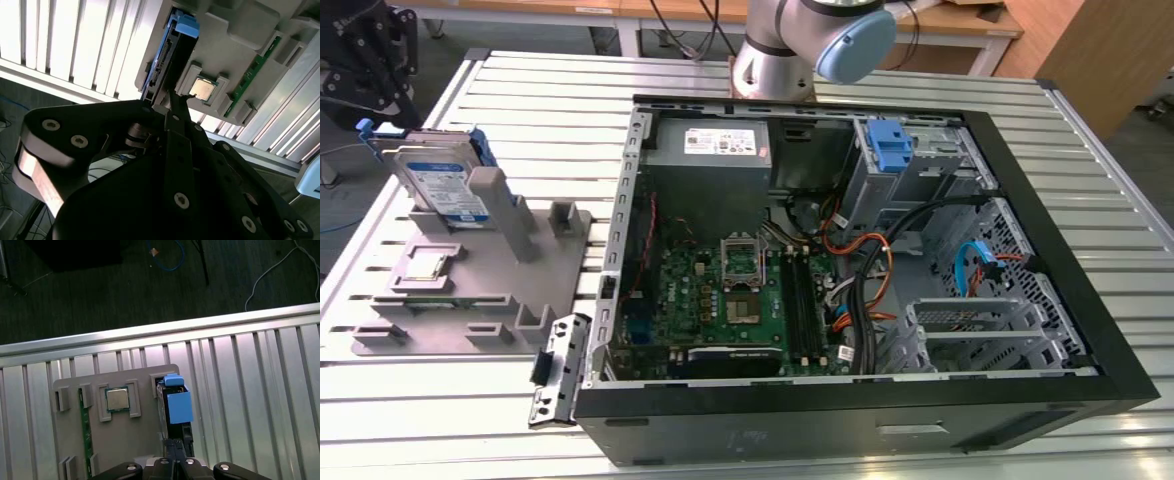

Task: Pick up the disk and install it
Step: 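Pick up the disk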

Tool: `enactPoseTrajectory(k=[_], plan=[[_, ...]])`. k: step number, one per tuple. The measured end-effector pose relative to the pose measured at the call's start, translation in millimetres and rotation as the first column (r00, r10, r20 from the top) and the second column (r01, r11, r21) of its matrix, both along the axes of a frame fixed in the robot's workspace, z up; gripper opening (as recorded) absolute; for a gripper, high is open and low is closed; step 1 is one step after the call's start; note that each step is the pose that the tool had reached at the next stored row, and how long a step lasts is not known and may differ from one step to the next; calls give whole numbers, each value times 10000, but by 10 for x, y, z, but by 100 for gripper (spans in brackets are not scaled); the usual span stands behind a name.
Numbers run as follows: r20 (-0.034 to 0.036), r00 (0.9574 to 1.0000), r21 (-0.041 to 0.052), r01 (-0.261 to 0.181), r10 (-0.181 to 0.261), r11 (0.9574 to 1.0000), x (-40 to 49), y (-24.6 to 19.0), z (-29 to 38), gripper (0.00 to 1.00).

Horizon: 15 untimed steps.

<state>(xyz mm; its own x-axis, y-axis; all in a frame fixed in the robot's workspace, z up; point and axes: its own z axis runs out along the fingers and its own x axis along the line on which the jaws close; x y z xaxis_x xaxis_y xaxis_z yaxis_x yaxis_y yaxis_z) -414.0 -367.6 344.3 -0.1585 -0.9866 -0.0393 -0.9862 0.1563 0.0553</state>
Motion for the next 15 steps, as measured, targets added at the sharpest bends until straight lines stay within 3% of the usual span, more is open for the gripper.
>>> enactPoseTrajectory(k=[2, 15], plan=[[0, 10000, 1, -33, 33, 10000, 0, 0, -42, 10], [0, 9999, 1, -103, 103, 9999, 0, 0, -54, 10]])
